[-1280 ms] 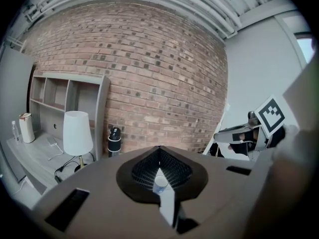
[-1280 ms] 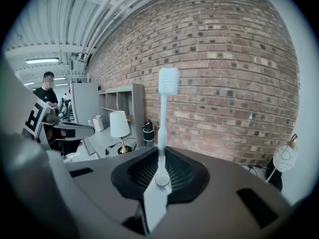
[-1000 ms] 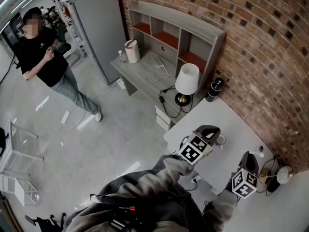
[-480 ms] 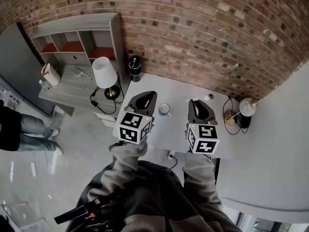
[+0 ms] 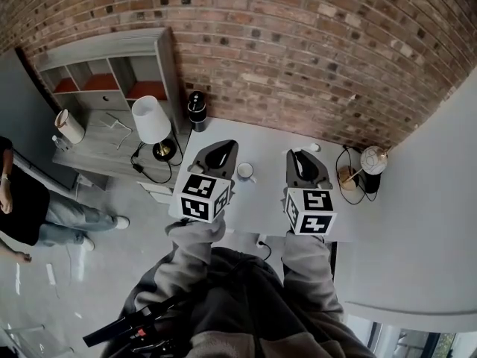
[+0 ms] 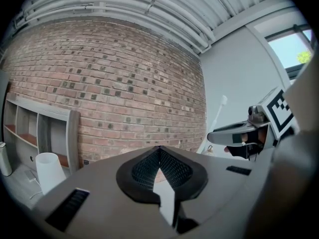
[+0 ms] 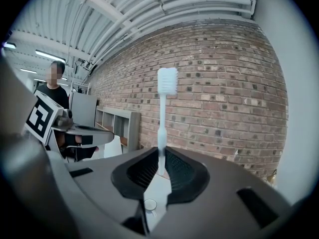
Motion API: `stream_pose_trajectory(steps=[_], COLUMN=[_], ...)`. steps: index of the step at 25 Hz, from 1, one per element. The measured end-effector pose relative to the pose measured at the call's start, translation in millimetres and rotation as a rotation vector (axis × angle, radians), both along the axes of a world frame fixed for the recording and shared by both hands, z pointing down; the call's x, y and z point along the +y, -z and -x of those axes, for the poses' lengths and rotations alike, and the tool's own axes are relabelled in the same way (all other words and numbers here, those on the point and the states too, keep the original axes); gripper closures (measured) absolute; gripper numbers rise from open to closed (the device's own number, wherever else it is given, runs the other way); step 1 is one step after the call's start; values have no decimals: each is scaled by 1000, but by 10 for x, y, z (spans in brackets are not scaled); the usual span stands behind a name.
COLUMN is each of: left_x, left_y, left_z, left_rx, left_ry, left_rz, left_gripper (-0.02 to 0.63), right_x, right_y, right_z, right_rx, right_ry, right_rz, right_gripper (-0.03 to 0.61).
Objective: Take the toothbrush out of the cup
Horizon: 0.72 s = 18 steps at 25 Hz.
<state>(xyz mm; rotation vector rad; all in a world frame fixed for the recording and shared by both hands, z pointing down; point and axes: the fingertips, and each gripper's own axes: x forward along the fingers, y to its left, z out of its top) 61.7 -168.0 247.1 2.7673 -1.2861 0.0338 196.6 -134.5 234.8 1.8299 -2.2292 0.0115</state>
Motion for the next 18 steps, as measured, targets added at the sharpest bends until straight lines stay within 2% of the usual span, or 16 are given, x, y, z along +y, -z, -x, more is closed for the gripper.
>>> stream_pose_trajectory(steps=[18], left_x=[50], left_y=[20], left_z=[33], left_rx=[6], left_ry=[-7], left_rz=[-9], left_gripper=[609], right_x=[86], right_y=[-3], right_z=[86], right_rx=[14], right_ry=[1], right_rz=[-5], right_gripper=[532])
